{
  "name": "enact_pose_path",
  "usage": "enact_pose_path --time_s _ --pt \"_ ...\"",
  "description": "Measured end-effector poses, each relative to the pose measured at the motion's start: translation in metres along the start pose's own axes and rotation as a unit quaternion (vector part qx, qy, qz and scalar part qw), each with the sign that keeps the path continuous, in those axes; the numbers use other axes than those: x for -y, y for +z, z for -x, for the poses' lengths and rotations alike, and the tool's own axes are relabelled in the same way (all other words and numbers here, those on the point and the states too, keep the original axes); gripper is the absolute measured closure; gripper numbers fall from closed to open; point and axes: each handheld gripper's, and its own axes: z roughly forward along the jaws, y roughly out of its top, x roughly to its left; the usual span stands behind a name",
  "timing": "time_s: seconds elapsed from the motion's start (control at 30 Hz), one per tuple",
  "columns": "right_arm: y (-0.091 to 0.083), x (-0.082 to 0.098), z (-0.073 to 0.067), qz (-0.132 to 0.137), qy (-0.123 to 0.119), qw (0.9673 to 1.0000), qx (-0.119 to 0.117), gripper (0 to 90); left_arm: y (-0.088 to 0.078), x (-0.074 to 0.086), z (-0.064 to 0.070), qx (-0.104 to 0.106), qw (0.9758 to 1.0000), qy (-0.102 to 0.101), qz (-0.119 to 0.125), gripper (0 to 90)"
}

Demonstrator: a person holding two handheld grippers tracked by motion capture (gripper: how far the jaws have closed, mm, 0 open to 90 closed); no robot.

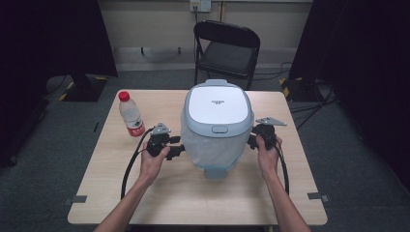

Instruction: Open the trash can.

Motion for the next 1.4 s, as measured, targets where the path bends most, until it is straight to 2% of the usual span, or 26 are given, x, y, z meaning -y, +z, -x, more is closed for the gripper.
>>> enact_pose_path --time_s 0.03,0.07,0.1,0.13,0.2,0.27,0.37,0.43,0.5,0.53,0.57,0.6,0.63,0.73,0.77,0.87,0.9,1.03,1.1,1.17,1.2,1.27,1.3,1.33,1.37,1.4 --pt "0.000 -0.001 0.001 -0.001 0.001 1.0000 -0.002 42.3 0.001 0.000 -0.004 -0.023 0.9997 -0.007 -0.007 43.8" --pt "0.000 -0.001 0.001 -0.001 -0.002 1.0000 -0.003 41.9 0.002 0.001 -0.008 -0.032 0.9993 -0.015 -0.009 44.9" --pt "0.000 -0.002 0.000 -0.003 -0.007 1.0000 0.001 42.0 0.004 0.000 -0.016 -0.054 0.9981 -0.019 -0.021 48.1" --pt "0.000 -0.002 0.000 -0.003 -0.007 1.0000 0.002 42.0 0.006 -0.001 -0.018 -0.070 0.9971 -0.014 -0.026 48.1" --pt "0.000 -0.002 0.000 -0.004 -0.005 1.0000 -0.001 42.0 0.011 -0.006 -0.022 -0.076 0.9967 -0.022 -0.019 48.0" --pt "0.000 -0.002 0.001 -0.003 -0.005 1.0000 -0.002 42.2 0.013 -0.008 -0.022 -0.076 0.9966 -0.029 -0.013 47.9" --pt "0.000 -0.003 -0.002 -0.004 -0.005 0.9999 -0.011 47.9 0.023 -0.017 -0.018 -0.064 0.9977 -0.022 -0.002 44.4" --pt "-0.001 -0.003 -0.003 -0.004 -0.007 0.9999 -0.015 48.9 0.024 -0.018 -0.018 -0.062 0.9977 -0.027 0.002 45.6" --pt "-0.002 -0.002 -0.007 -0.006 -0.016 0.9993 -0.033 55.6 0.022 -0.017 -0.018 -0.052 0.9982 -0.029 0.004 57.4" --pt "-0.002 -0.002 -0.007 -0.006 -0.016 0.9993 -0.033 55.6 0.022 -0.016 -0.018 -0.050 0.9985 -0.024 0.004 57.4" --pt "-0.004 -0.002 -0.011 -0.005 -0.024 0.9992 -0.033 61.9 0.019 -0.016 -0.016 -0.044 0.9990 -0.009 0.001 60.3" --pt "-0.004 -0.002 -0.011 -0.005 -0.024 0.9992 -0.033 61.9 0.019 -0.016 -0.016 -0.044 0.9990 -0.009 0.001 63.6" --pt "-0.006 -0.001 -0.014 -0.005 -0.030 0.9990 -0.034 66.5 0.016 -0.015 -0.011 -0.041 0.9992 -0.001 0.000 66.2" --pt "-0.012 0.003 -0.017 -0.007 -0.037 0.9986 -0.037 66.6 0.012 -0.011 -0.008 -0.032 0.9995 0.000 0.003 67.7" --pt "-0.016 0.004 -0.018 -0.009 -0.034 0.9985 -0.040 66.5 0.007 -0.006 -0.005 -0.019 0.9998 0.003 0.003 67.6" --pt "-0.024 0.011 -0.021 -0.008 -0.035 0.9983 -0.046 66.0 0.000 0.000 0.002 -0.014 0.9999 0.009 0.002 67.4" --pt "-0.027 0.012 -0.023 -0.008 -0.040 0.9981 -0.046 65.9 -0.003 0.001 0.004 -0.011 0.9999 0.005 0.000 67.4" --pt "-0.036 0.016 -0.026 -0.014 -0.055 0.9974 -0.046 64.5 -0.009 0.005 0.013 -0.012 0.9997 0.022 -0.005 67.3" --pt "-0.042 0.018 -0.027 -0.019 -0.057 0.9973 -0.042 60.8 -0.010 0.007 0.016 -0.005 0.9998 0.017 -0.004 64.9" --pt "-0.046 0.020 -0.027 -0.020 -0.059 0.9975 -0.034 58.0 -0.011 0.009 0.016 -0.005 0.9997 0.025 -0.003 63.8" --pt "-0.048 0.022 -0.026 -0.017 -0.054 0.9980 -0.028 50.5 -0.010 0.009 0.016 -0.005 0.9998 0.017 -0.002 61.6" --pt "-0.048 0.024 -0.023 -0.019 -0.040 0.9988 -0.023 40.9 -0.011 0.010 0.013 -0.011 0.9997 0.020 -0.003 54.3" --pt "-0.048 0.024 -0.023 -0.019 -0.040 0.9988 -0.023 40.9 -0.011 0.010 0.013 -0.011 0.9997 0.020 -0.003 46.1" --pt "-0.047 0.025 -0.021 -0.020 -0.034 0.9990 -0.020 33.7 -0.010 0.010 0.013 -0.022 0.9994 0.024 -0.006 46.1" --pt "-0.045 0.028 -0.017 -0.036 -0.036 0.9986 -0.011 24.3 -0.009 0.008 0.010 -0.027 0.9992 0.028 -0.013 42.5" --pt "-0.045 0.029 -0.016 -0.041 -0.036 0.9985 -0.007 24.4 -0.010 0.007 0.009 -0.028 0.9992 0.027 -0.011 41.9"
